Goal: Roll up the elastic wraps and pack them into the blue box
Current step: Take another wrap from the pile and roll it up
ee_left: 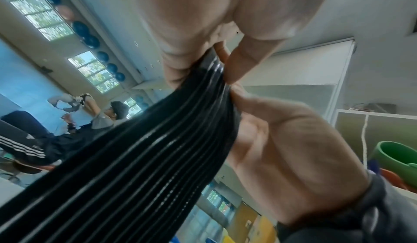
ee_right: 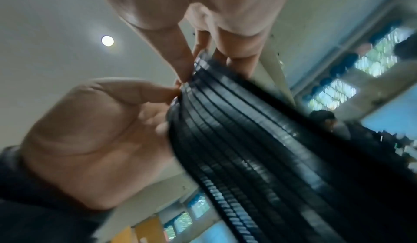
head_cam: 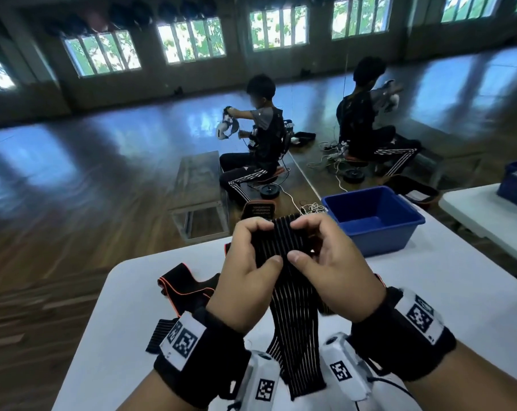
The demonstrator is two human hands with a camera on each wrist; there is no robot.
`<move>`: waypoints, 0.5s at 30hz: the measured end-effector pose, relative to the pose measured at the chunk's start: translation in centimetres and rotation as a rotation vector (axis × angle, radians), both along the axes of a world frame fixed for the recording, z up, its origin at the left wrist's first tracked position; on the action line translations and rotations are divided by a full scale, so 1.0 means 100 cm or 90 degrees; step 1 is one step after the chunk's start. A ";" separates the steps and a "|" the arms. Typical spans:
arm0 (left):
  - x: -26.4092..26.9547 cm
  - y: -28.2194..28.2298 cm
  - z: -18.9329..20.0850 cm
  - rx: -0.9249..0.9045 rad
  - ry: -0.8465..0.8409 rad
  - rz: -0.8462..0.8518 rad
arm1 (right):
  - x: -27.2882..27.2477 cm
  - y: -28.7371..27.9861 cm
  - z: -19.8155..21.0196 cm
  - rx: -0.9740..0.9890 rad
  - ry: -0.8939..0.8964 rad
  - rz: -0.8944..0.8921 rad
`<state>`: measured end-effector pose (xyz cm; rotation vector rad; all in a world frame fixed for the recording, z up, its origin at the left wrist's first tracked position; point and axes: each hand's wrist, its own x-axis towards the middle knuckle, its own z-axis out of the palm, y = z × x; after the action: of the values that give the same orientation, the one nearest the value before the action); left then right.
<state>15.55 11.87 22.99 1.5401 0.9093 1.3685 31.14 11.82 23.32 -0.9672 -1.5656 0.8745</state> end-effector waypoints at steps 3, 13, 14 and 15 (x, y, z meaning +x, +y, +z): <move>0.008 0.001 0.011 0.002 0.023 0.000 | -0.002 0.002 0.003 -0.024 0.035 0.030; -0.009 -0.005 0.048 -0.006 0.029 -0.080 | 0.022 -0.008 0.056 -0.143 0.057 0.156; -0.013 0.000 0.049 -0.001 0.049 -0.076 | 0.023 -0.003 0.059 -0.136 0.036 0.150; -0.017 0.007 0.048 0.004 0.079 -0.066 | 0.023 0.004 0.059 -0.133 0.012 0.138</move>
<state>13.81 12.61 27.75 1.6681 0.8887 1.2145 33.48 12.26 29.26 -0.9432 -1.6056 1.2148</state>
